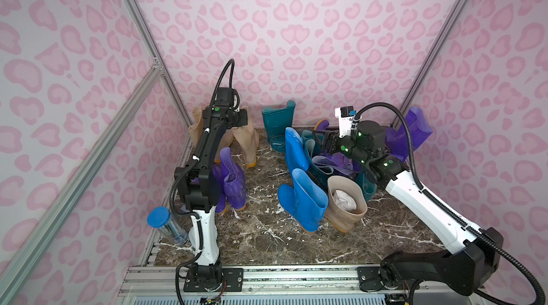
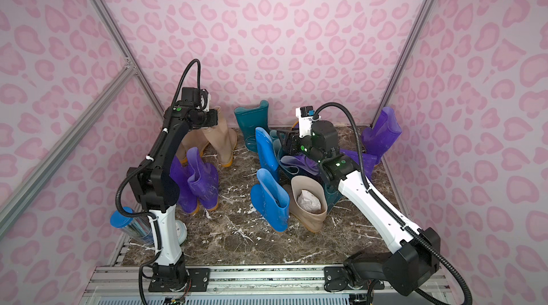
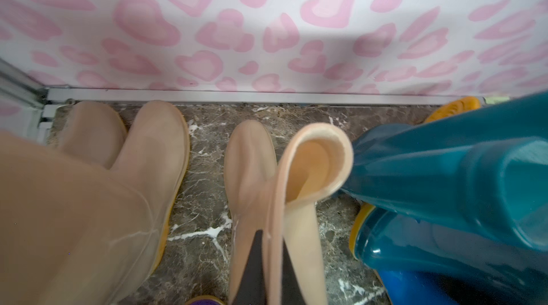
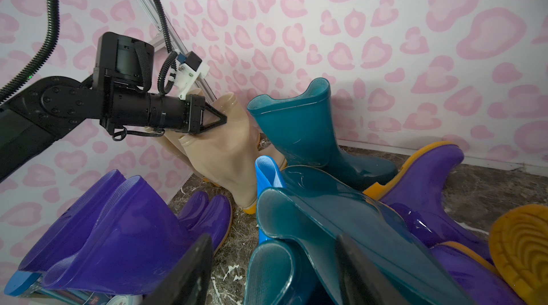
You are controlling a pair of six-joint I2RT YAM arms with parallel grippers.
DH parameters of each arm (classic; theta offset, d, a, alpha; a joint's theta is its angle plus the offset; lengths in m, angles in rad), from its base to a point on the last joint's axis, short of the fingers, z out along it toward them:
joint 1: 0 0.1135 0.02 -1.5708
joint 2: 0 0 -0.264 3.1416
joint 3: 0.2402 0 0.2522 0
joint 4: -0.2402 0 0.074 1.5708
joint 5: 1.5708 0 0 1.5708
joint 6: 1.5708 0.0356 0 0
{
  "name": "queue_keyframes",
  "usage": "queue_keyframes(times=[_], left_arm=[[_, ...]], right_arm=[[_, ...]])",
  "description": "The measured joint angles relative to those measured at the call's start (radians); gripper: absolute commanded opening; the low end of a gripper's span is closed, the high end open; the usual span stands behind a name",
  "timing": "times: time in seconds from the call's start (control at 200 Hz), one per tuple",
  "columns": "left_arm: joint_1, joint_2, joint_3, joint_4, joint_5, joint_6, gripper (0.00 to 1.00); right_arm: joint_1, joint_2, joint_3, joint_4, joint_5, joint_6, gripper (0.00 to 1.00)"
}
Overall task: Match and arrange rain boots in pairs
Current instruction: Pair a pair of rain boots at the corner of the board.
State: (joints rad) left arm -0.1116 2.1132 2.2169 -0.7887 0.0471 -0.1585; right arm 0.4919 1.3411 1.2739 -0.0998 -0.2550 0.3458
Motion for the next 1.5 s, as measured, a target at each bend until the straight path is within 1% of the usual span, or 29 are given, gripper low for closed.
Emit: queue_keyframes(times=[0.185,0.29,0.37,0.43,0.535,0.7,0.775,0.88,0.98,1.01,1.1,1.145,1.16,1.19,1.245,1.285,1.34,1.37,1.395,1.505], left_arm=[[0.000,-0.088,-0.087,0.013,-0.114,-0.001,0.02],[0.003,-0.093,-0.116,0.052,-0.133,0.030,0.02],[0.010,-0.093,-0.144,0.084,-0.122,0.059,0.02],[0.023,-0.089,-0.154,0.105,-0.093,0.076,0.02],[0.048,-0.070,-0.158,0.133,-0.039,0.105,0.02],[0.056,-0.043,-0.145,0.181,-0.009,0.155,0.02],[0.055,-0.038,-0.140,0.190,-0.002,0.169,0.02],[0.053,0.004,-0.066,0.175,0.000,0.177,0.02],[0.054,-0.002,-0.087,0.190,-0.014,0.193,0.02],[0.054,-0.010,-0.104,0.199,-0.022,0.201,0.06],[0.055,-0.029,-0.140,0.220,-0.042,0.212,0.27],[0.056,-0.031,-0.143,0.218,-0.049,0.215,0.34],[0.056,-0.031,-0.143,0.218,-0.050,0.215,0.40],[0.057,-0.031,-0.143,0.215,-0.052,0.213,0.47],[0.057,-0.030,-0.138,0.205,-0.053,0.211,0.50],[0.057,-0.026,-0.127,0.194,-0.053,0.211,0.54],[0.057,-0.021,-0.111,0.185,-0.053,0.211,0.61],[0.057,-0.019,-0.101,0.178,-0.053,0.208,0.68],[0.057,-0.018,-0.095,0.173,-0.051,0.203,0.71],[0.057,-0.017,-0.058,0.134,-0.022,0.172,0.77]], right_arm=[[0.000,0.006,0.014,-0.003,0.000,-0.002,0.66],[0.000,0.005,0.014,-0.004,0.000,-0.002,0.65],[0.001,0.000,0.014,-0.007,0.000,-0.002,0.65],[0.001,-0.004,0.014,-0.008,0.000,-0.002,0.65],[0.001,-0.011,0.016,-0.018,0.000,-0.004,0.65],[0.001,-0.018,0.016,-0.035,0.013,-0.016,0.65],[0.001,-0.021,0.011,-0.037,0.016,-0.017,0.65],[0.001,-0.015,0.011,-0.042,0.015,-0.017,0.65],[0.002,-0.013,0.011,-0.047,0.015,-0.017,0.66],[0.003,-0.013,0.011,-0.046,0.015,-0.017,0.66],[0.003,-0.015,0.011,-0.048,0.016,-0.017,0.67],[0.003,-0.016,0.015,-0.056,0.019,-0.020,0.67],[0.003,-0.016,0.017,-0.060,0.020,-0.022,0.67],[0.003,-0.016,0.023,-0.066,0.020,-0.026,0.67],[0.003,-0.022,0.029,-0.074,0.028,-0.030,0.68],[0.003,-0.032,0.031,-0.083,0.031,-0.036,0.68],[0.003,-0.049,0.031,-0.095,0.045,-0.040,0.68],[0.003,-0.058,0.031,-0.101,0.050,-0.044,0.68],[0.003,-0.066,0.031,-0.108,0.054,-0.043,0.68],[0.003,-0.105,0.031,-0.147,0.079,-0.045,0.69]])
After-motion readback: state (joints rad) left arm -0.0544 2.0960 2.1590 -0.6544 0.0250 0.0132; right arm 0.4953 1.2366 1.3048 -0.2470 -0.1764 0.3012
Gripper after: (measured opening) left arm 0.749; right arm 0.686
